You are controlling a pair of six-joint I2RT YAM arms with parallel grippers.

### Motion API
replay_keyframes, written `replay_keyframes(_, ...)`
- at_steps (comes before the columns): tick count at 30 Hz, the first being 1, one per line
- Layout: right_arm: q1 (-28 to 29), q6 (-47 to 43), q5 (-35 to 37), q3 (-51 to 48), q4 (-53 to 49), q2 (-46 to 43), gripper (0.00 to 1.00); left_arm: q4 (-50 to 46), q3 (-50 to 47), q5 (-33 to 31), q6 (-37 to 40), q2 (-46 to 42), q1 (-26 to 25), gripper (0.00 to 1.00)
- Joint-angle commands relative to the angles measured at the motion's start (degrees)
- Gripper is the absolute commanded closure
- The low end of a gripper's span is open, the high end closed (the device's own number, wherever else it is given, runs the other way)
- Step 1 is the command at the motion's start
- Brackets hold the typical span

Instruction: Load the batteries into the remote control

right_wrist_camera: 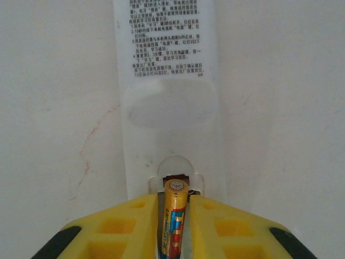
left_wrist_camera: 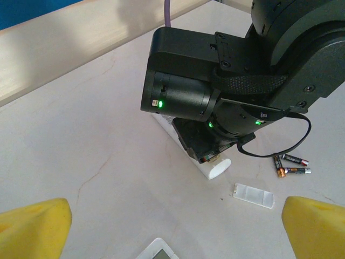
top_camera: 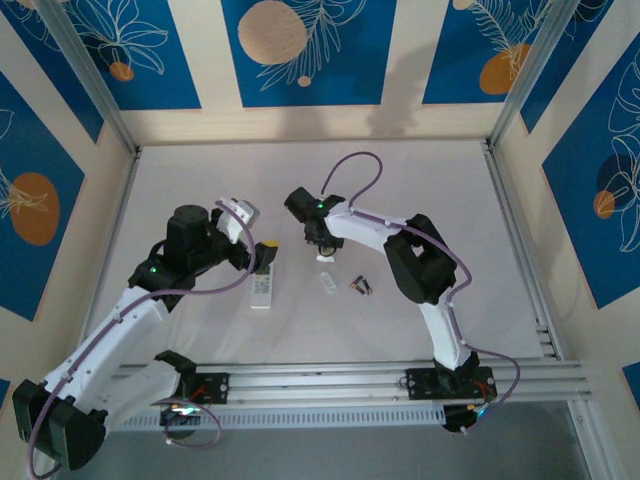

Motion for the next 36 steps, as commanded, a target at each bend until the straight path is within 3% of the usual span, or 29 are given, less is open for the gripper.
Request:
replay_keyframes(1, 0.5, 1.1, 0.2, -0.3, -0.7, 0.6, 0.76, -1.2, 0.8, -0.4, 0.8, -0.5, -0.5, 0.0)
replay_keyframes(8, 0.4, 1.7, -2.2, -0.1, -1.2, -2.0, 0.76, -1.2, 0.9, -0.5, 0.8, -0.6, -0.5, 0.0)
replay_keyframes(15, -0.1, 0.8, -3.0, -0.5, -3.1, -6.5, 0.67, -1.2, 0.9, -0.6, 0.9, -0.8, -0.4, 0.0)
replay_keyframes(19, -2.0, -3.7, -5.7, -2.4, -1.4, -9.9, 0.68, -1.2, 0.8, -1.2, -0.7, -0.5, -0.5, 0.0)
replay_keyframes(21, -4.2, -10.9, -12.2, -4.5, 2.2, -11.2, 0.7, -2.4, 2.1, -2.4, -7.8, 1.3, -0.6, 0.0)
replay_keyframes(24, -7.4, -23.2, -23.4, -8.2, 7.4, -13.3, 0.69, -5.6, 5.4, -0.2, -28.4, 6.5, -1.1, 0.03)
replay_keyframes(28, -11.4, -31.3, -30.4, -7.0, 5.4, -11.8, 0.68, 7.5, -0.9, 3.8, -50.6, 12.1, -5.6, 0.08)
replay_keyframes(31, -12.7, -33.1, -31.3, -3.6, 2.5, -8.4, 0.71, 13.4, -3.1, 2.6, -53.7, 15.3, -8.0, 0.09)
replay_keyframes(36, -12.7, -32.5, -30.4, -1.3, 1.8, -5.3, 0.73, 10.7, -1.8, 2.8, -48.6, 16.8, -8.1, 0.09)
